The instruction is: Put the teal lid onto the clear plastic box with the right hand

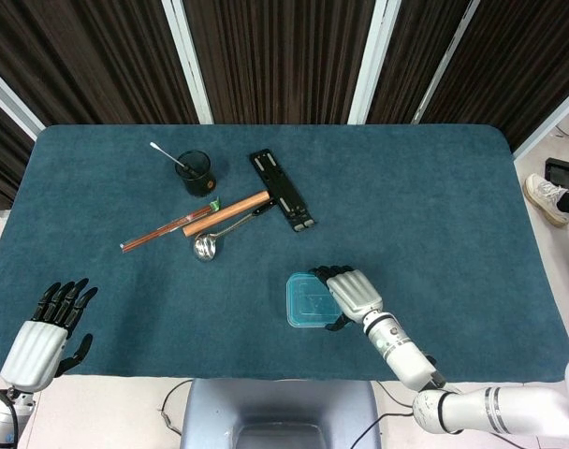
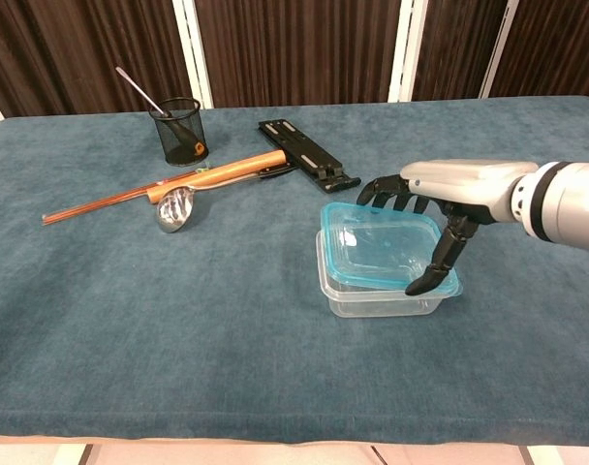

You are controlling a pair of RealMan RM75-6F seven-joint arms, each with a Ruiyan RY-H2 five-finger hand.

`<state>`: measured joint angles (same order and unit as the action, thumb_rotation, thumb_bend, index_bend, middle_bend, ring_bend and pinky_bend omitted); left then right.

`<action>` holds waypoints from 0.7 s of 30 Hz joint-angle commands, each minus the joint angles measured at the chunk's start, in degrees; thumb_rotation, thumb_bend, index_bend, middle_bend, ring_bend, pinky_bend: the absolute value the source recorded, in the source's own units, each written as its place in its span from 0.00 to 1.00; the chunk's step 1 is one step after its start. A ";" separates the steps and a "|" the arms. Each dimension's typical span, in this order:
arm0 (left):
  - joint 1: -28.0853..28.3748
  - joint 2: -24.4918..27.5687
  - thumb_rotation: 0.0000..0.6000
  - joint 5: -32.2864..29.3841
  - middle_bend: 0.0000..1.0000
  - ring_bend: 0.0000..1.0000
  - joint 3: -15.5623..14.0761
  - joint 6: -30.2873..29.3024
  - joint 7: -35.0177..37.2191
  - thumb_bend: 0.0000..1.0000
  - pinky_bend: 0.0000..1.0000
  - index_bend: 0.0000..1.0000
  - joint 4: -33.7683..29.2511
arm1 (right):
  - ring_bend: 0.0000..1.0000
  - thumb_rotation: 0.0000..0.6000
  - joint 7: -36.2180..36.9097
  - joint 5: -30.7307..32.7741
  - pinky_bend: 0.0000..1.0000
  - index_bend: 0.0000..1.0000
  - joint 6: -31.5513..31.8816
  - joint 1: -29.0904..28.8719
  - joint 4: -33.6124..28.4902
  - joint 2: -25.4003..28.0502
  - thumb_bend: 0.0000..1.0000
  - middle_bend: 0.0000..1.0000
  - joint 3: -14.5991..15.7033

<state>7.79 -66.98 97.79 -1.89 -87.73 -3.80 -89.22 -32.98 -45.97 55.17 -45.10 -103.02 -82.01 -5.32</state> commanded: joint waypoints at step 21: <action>-0.12 0.13 1.00 0.27 0.00 0.00 -0.03 -0.50 0.49 0.44 0.06 0.00 0.12 | 0.60 1.00 -3.98 3.31 0.39 0.83 1.95 -2.59 1.51 -3.00 0.18 0.60 1.23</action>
<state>7.67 -66.85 98.06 -1.91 -88.24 -3.31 -89.10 -36.58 -42.99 56.96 -47.49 -101.59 -84.84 -4.26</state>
